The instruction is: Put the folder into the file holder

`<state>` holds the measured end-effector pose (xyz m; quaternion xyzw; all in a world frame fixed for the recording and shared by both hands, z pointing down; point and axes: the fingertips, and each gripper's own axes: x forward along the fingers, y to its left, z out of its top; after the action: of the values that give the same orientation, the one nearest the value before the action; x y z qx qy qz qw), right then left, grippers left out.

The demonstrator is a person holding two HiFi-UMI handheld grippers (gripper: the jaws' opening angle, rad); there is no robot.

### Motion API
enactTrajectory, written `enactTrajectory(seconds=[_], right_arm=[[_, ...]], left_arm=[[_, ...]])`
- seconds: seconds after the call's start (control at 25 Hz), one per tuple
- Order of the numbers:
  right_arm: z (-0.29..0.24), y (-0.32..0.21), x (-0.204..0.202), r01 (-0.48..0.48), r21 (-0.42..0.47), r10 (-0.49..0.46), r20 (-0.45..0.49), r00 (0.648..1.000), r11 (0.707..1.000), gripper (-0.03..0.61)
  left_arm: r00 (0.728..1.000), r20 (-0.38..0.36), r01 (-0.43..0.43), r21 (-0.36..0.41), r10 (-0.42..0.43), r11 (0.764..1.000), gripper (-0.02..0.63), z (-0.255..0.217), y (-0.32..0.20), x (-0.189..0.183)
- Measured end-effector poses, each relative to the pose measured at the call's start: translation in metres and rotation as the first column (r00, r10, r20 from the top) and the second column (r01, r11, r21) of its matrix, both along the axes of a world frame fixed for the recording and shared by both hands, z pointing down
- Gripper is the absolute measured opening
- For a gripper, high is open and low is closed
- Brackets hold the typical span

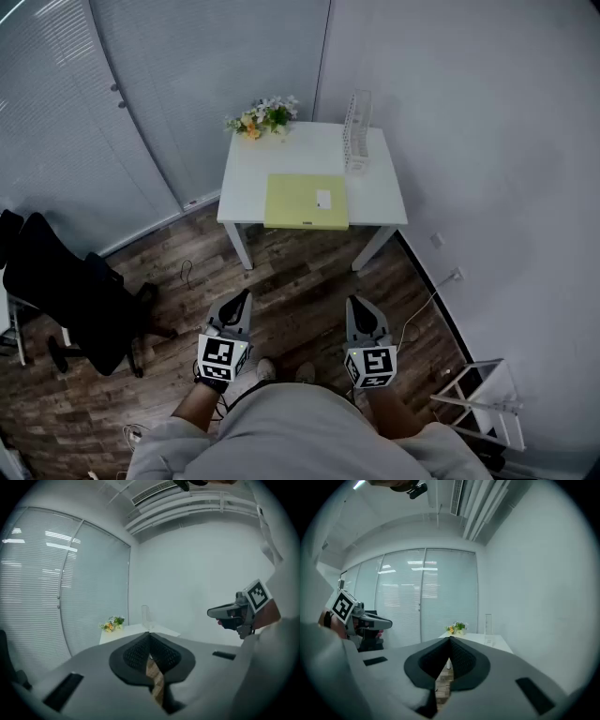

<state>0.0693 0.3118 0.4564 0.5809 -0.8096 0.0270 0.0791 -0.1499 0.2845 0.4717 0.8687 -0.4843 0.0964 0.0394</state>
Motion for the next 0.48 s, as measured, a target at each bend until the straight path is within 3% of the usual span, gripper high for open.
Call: enactTrajectory(seconds=[0.48], right_arm=[[0.0016,-0.0025,-0.0038,0.007,-0.004,-0.007,0.004,1.0,1.0,0.011]], left_arm=[[1.0,0.006,0.001,-0.011,-0.001,1.0,0.008,0.0036,-0.0011,-0.0016]])
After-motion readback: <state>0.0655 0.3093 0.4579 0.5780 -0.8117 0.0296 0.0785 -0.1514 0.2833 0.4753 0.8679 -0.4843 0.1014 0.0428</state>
